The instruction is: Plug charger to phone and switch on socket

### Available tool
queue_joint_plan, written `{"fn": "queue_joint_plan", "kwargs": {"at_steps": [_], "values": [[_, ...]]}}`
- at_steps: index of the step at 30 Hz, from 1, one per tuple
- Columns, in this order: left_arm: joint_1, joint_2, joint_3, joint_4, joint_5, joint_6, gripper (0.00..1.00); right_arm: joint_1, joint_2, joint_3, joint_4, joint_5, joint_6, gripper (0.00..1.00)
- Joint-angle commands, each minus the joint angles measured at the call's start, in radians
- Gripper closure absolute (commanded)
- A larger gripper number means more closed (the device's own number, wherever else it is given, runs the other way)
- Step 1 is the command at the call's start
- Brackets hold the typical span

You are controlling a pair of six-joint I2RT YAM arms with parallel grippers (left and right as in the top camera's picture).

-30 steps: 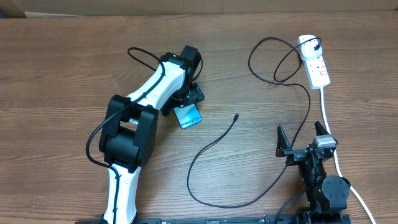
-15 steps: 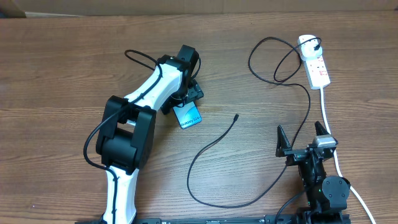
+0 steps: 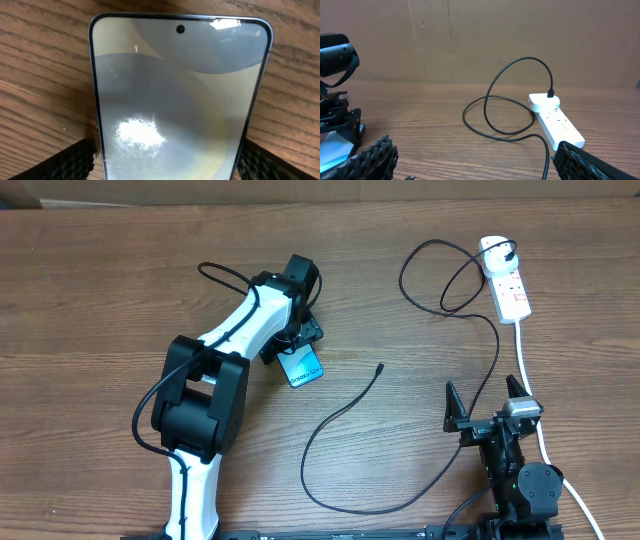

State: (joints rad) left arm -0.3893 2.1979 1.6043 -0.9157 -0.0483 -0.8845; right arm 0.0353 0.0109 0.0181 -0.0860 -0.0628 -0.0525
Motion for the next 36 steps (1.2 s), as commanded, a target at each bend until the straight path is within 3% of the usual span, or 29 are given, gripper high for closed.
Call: {"fn": "queue_joint_plan", "kwargs": {"at_steps": [1, 8, 21, 26, 36], "values": [[0.008, 0.13, -0.082, -0.001, 0.066, -0.01, 0.15, 0.007, -0.008, -0.01, 0.005, 0.01, -0.002, 0.0], [0.008, 0.13, -0.082, -0.008, 0.099, -0.01, 0.08, 0.007, -0.008, -0.01, 0.005, 0.01, -0.002, 0.0], [0.008, 0.13, -0.084, -0.026, 0.132, -0.014, 0.14, 0.007, -0.008, -0.01, 0.005, 0.01, -0.002, 0.0], [0.008, 0.13, -0.084, -0.039, 0.151, -0.014, 0.22, 0.007, -0.008, -0.01, 0.005, 0.01, -0.002, 0.0], [0.008, 0.13, -0.083, -0.052, 0.153, -0.013, 0.22, 0.007, -0.008, -0.01, 0.005, 0.01, -0.002, 0.0]]}}
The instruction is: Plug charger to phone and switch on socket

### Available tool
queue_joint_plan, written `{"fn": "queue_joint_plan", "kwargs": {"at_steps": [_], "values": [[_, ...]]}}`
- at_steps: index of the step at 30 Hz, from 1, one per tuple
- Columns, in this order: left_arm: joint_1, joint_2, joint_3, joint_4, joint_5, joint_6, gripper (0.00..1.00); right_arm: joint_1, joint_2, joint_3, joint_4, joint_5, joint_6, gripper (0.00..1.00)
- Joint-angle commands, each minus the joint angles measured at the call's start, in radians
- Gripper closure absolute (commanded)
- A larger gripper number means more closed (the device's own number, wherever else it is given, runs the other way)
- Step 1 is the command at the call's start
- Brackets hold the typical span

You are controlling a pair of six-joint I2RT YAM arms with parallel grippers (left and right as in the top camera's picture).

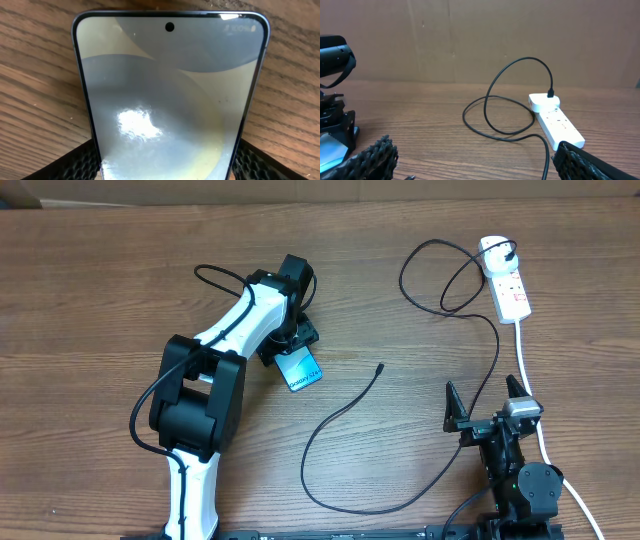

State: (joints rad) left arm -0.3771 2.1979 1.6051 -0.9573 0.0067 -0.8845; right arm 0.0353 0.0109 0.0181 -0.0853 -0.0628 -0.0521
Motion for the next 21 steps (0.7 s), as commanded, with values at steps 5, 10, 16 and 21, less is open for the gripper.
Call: {"fn": "queue_joint_plan", "kwargs": {"at_steps": [5, 10, 16, 21], "values": [[-0.003, 0.13, -0.082, -0.015, 0.098, -0.01, 0.27, 0.007, -0.008, -0.01, 0.004, 0.01, -0.002, 0.0], [-0.003, 0.13, -0.061, -0.041, 0.098, -0.01, 0.28, 0.007, -0.008, -0.01, 0.004, 0.01, -0.002, 0.0], [-0.003, 0.13, 0.013, -0.109, 0.098, -0.01, 0.28, 0.007, -0.008, -0.01, 0.004, 0.01, -0.002, 0.0], [-0.003, 0.13, 0.077, -0.158, 0.098, -0.01, 0.28, 0.007, -0.008, -0.01, 0.004, 0.01, -0.002, 0.0]]}}
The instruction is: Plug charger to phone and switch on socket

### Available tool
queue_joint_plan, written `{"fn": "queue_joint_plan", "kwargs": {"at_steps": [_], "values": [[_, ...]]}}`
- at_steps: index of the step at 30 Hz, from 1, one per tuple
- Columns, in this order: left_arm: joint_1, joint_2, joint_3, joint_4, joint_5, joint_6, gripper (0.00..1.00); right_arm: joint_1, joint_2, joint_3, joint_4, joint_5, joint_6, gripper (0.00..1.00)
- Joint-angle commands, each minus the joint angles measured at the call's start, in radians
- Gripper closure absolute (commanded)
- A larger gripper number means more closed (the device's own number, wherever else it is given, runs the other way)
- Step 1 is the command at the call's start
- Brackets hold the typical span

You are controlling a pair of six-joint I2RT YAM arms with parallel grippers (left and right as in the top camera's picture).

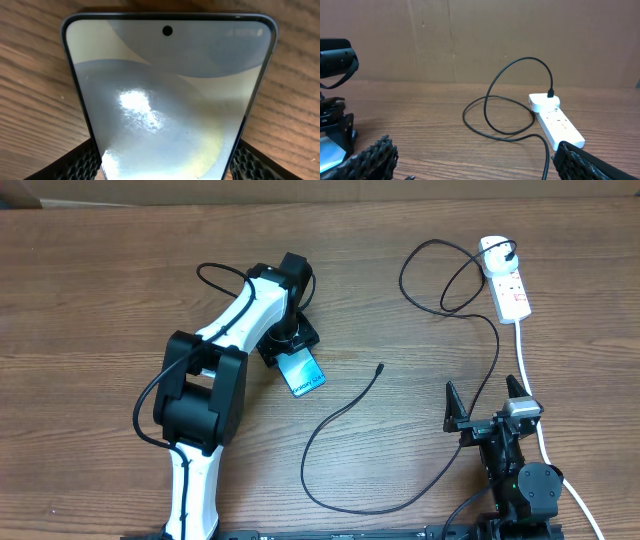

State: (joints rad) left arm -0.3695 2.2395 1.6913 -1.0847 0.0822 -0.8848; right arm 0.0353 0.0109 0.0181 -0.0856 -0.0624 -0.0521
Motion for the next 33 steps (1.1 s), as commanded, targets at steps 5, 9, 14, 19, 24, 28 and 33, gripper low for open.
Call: {"fn": "queue_joint_plan", "kwargs": {"at_steps": [5, 9, 14, 19, 24, 28, 33], "values": [[-0.01, 0.088, 0.066, -0.095, 0.023, -0.009, 0.28, 0.007, -0.008, -0.01, 0.005, 0.009, -0.002, 0.0], [-0.01, 0.083, 0.115, -0.131, 0.023, -0.009, 0.28, 0.007, -0.008, -0.01, 0.005, 0.009, -0.002, 0.0], [-0.008, 0.063, 0.121, -0.13, 0.019, -0.009, 0.28, 0.007, -0.008, -0.01, 0.005, 0.009, -0.002, 0.0], [0.003, 0.036, 0.121, -0.131, 0.019, -0.009, 0.28, 0.007, -0.008, -0.01, 0.005, 0.009, -0.002, 0.0], [0.014, 0.013, 0.121, -0.138, 0.024, -0.009, 0.27, 0.007, -0.008, -0.01, 0.005, 0.009, -0.002, 0.0], [0.021, 0.002, 0.121, -0.142, 0.064, 0.005, 0.27, 0.007, -0.008, -0.01, 0.005, 0.009, -0.002, 0.0], [0.025, -0.01, 0.125, -0.14, 0.095, 0.011, 0.27, 0.007, -0.008, -0.01, 0.005, 0.009, -0.002, 0.0]]}}
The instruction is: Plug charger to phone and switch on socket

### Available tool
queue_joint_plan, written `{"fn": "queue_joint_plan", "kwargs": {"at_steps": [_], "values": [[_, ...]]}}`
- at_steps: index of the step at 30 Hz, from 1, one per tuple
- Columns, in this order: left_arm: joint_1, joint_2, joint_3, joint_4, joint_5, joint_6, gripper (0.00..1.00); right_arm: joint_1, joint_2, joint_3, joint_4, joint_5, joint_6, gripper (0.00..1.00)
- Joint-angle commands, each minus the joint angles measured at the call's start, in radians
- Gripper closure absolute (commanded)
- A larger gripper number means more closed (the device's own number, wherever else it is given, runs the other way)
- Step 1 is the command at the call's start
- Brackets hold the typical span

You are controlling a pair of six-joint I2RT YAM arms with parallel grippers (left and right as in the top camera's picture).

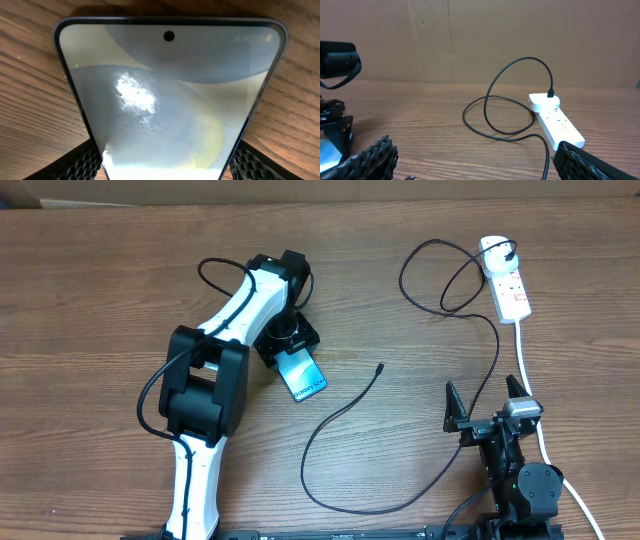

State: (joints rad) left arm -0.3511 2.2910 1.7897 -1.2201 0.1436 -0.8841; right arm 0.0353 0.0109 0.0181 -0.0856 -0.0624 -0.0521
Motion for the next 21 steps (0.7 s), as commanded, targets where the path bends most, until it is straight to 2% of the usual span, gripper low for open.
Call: {"fn": "queue_joint_plan", "kwargs": {"at_steps": [1, 11, 21], "values": [[0.008, -0.066, 0.026, -0.005, 0.033, 0.011, 0.27, 0.007, -0.008, -0.01, 0.005, 0.009, -0.002, 0.0], [0.042, -0.13, 0.027, -0.004, 0.055, 0.024, 0.27, 0.007, -0.008, -0.01, 0.005, 0.009, -0.002, 0.0], [0.097, -0.207, 0.027, -0.002, 0.271, 0.025, 0.25, 0.007, -0.008, -0.01, 0.005, 0.009, -0.002, 0.0]]}}
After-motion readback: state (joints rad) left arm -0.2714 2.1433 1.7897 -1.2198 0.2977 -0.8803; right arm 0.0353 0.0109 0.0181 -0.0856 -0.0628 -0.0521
